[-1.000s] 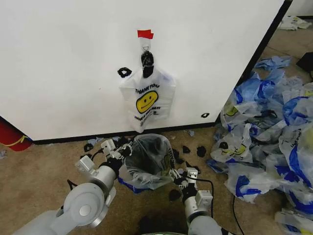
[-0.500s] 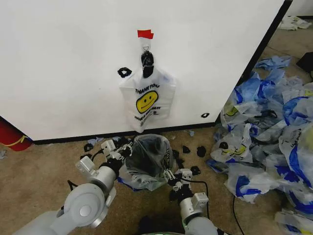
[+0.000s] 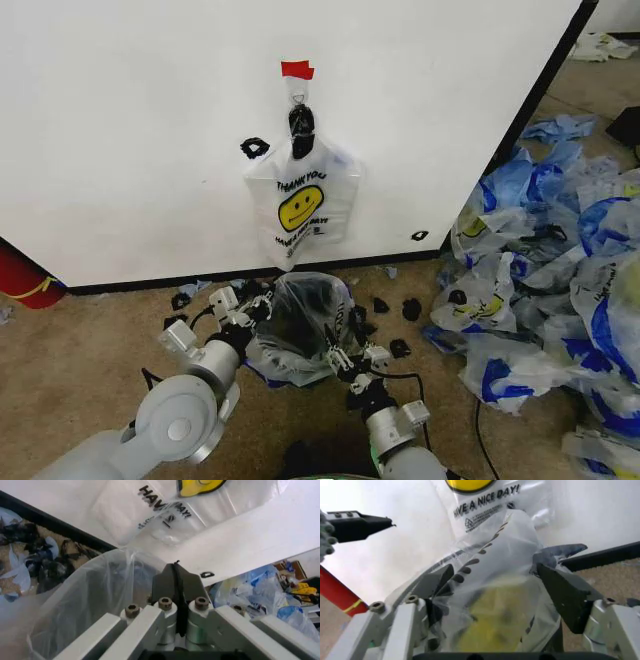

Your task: Pick up the garbage bag from the wall and place it over the trash bin.

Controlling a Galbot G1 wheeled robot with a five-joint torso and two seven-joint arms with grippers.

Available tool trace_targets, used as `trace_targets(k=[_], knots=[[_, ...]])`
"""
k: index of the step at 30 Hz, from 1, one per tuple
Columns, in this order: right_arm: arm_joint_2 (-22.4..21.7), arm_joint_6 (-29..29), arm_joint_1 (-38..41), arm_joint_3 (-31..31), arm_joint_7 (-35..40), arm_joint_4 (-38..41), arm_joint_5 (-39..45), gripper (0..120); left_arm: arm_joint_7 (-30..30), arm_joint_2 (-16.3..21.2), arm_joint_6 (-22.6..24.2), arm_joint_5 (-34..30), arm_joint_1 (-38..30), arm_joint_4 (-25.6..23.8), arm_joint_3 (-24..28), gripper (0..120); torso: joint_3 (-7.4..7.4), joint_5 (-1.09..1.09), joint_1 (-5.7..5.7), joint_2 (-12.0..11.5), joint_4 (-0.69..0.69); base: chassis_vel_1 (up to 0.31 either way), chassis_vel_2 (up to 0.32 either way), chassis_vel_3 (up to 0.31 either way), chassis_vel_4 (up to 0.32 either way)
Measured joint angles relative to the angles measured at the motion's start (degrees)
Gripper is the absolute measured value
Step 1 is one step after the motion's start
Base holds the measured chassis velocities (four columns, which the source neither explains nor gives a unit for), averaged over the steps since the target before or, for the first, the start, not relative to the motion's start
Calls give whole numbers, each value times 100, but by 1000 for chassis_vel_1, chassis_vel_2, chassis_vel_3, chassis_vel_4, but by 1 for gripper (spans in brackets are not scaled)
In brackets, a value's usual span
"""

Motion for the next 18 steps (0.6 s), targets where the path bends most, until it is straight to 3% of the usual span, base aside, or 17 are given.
trace_targets(k=[18], knots=[[-71,82,-295,99,139,66,-134,67,-4,-19,-13,71,88,-39,-29,0,0,0,0,0,0,0,0,0,0]])
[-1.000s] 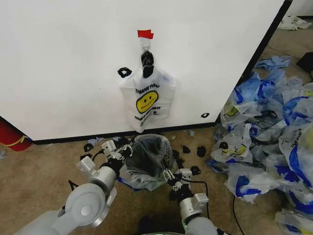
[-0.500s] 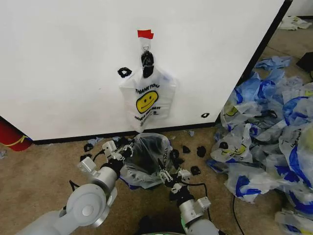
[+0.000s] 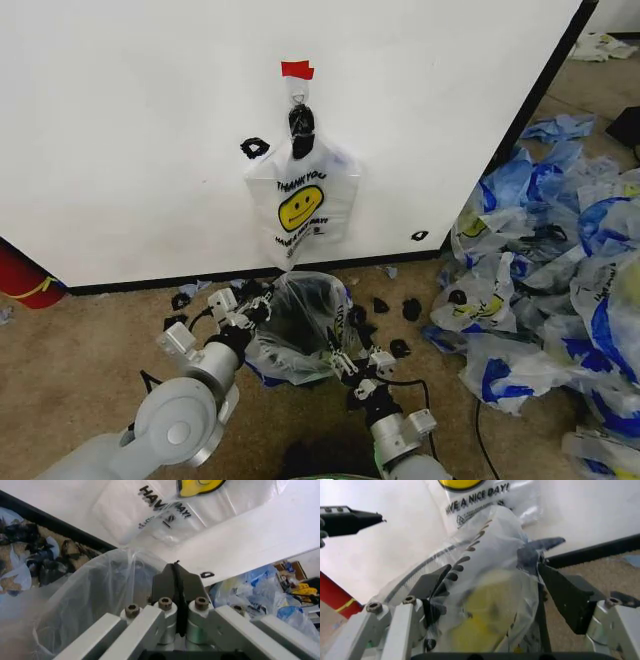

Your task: Pick up the garbage bag from the wall and place it over the trash bin.

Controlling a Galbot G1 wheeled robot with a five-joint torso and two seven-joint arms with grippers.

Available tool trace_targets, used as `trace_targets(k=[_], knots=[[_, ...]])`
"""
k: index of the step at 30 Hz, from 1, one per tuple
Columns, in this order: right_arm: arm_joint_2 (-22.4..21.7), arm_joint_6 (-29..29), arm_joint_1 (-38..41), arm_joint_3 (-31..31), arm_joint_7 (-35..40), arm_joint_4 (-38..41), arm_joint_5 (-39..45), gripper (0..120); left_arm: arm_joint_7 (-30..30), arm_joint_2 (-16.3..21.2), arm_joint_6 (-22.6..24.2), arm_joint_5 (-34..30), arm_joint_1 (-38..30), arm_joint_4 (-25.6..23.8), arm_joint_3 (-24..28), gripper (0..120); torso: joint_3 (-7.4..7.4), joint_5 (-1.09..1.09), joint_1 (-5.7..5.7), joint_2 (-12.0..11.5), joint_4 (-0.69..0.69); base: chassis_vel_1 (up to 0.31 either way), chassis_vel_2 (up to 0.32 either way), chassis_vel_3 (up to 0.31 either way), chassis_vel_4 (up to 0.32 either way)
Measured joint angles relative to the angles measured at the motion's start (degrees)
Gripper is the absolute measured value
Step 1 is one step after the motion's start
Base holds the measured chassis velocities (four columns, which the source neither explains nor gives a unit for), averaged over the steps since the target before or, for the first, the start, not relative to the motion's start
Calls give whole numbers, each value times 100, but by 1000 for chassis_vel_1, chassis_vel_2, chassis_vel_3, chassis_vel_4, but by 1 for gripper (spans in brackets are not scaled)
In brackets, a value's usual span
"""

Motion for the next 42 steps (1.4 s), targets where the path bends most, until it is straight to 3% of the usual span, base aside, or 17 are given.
trace_targets(k=[17,37,42], knots=[[84,-283,-164,107,866,27,-443,67,0,-94,-2,95,41,45,67,0,0,1,0,0,0,0,0,0,0],[107,100,-142,113,252,-182,-789,68,48,-99,4,113,-97,115,188,0,0,0,0,0,0,0,0,0,0],[111,50,-126,118,298,-177,-765,67,61,-196,60,-203,-264,52,435,0,0,1,0,0,0,0,0,0,0]])
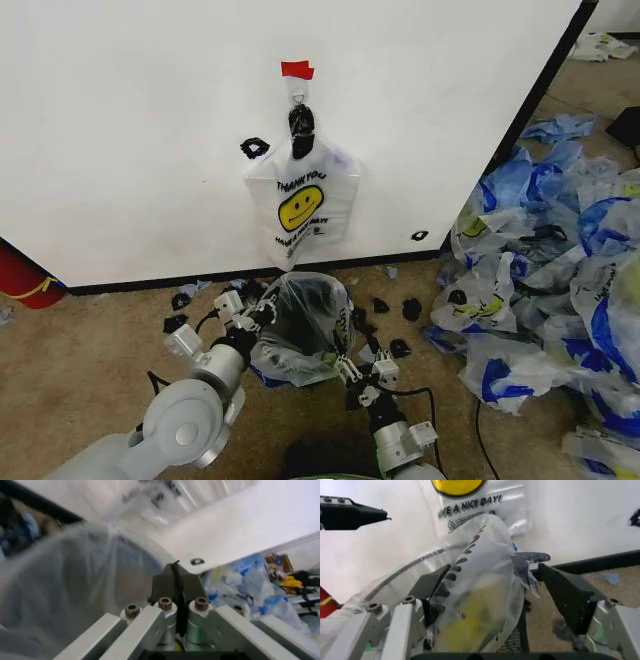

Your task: Pick up the garbage bag from the wall and place it over the trash bin.

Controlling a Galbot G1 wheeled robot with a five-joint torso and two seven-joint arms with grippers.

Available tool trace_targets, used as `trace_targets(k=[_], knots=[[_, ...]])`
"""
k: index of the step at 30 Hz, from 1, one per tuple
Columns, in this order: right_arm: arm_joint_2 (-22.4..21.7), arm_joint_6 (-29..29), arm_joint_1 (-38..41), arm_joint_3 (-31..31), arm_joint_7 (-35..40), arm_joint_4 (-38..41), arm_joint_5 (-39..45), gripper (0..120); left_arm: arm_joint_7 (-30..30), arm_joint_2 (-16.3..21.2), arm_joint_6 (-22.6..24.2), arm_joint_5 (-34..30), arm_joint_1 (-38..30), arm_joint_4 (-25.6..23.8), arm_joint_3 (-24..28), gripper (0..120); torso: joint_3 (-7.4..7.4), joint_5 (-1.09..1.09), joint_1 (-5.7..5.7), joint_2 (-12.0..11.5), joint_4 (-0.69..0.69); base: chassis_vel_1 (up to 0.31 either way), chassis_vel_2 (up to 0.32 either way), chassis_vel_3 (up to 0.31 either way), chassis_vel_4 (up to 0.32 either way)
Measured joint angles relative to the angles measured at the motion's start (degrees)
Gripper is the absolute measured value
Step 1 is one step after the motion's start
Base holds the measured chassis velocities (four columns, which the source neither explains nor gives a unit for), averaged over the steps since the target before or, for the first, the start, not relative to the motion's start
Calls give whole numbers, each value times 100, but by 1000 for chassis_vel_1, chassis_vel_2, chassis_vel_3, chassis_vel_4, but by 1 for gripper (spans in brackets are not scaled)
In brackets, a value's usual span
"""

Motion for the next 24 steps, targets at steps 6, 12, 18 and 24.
trace_targets(k=[6,12,18,24], knots=[[-16,-23,44,-4,14,38,28,67,-134,-142,41,-615,-509,104,622,0,0,0,0,0,1,0,0,0,0],[-53,-23,44,-4,-2,110,48,67,-347,-355,14,-1217,-1305,480,1435,0,0,0,0,0,0,0,0,0,0],[-57,-16,0,24,-17,140,36,67,-405,-528,-30,-1390,-1951,891,1976,0,0,1,0,0,0,0,0,0,0],[-70,3,-35,49,-25,136,18,66,-401,-595,-64,-1417,-2331,1100,2206,0,0,-1,0,0,1,0,0,0,0]])
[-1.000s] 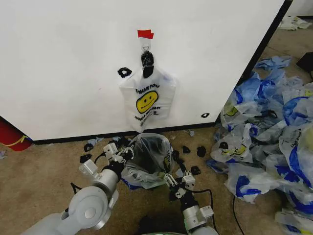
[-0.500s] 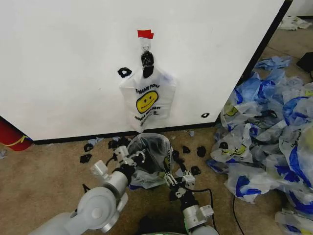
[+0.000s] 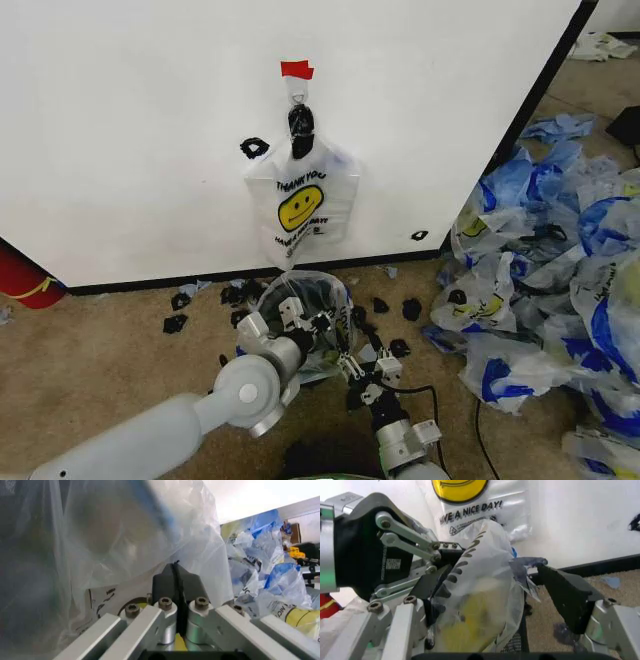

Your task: Pick up the garbage bag from the wall and place it over the trash bin.

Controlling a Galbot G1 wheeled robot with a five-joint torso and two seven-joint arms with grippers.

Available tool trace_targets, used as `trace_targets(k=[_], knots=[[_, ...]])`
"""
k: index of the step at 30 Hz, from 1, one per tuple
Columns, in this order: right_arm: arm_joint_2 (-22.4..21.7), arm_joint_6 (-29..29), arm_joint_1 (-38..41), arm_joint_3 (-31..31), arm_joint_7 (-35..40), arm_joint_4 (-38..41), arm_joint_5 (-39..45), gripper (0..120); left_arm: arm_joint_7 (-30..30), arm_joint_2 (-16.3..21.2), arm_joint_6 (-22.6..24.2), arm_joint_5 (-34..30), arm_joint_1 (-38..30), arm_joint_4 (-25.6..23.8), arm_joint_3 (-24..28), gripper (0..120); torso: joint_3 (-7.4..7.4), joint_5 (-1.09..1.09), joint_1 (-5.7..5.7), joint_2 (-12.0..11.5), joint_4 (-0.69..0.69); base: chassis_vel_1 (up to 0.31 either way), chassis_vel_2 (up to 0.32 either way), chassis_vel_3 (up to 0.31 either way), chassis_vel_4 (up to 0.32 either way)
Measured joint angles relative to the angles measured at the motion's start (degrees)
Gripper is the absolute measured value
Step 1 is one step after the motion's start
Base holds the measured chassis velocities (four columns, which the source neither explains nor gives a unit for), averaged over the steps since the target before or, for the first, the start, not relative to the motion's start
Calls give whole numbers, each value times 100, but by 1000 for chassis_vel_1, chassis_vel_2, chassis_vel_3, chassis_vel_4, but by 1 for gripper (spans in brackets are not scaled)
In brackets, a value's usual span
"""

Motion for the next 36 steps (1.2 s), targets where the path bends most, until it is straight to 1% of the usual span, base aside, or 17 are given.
trace_targets(k=[11,21,28,36], knots=[[6,-16,60,-11,0,-31,2,64,0,0,-4,10,-373,-14,220,0,0,1,0,0,-2,0,0,0,0],[-17,-25,57,-8,14,-18,0,63,-40,49,10,-44,-414,-91,277,0,0,0,0,0,-1,0,0,0,0],[-15,-97,93,-8,48,10,10,62,-100,-25,1,-117,-624,-67,519,0,0,0,0,0,-1,0,0,0,0],[-16,-113,73,27,80,52,7,61,-146,-171,-27,-133,-783,86,815,0,0,0,0,0,0,0,0,0,0]])
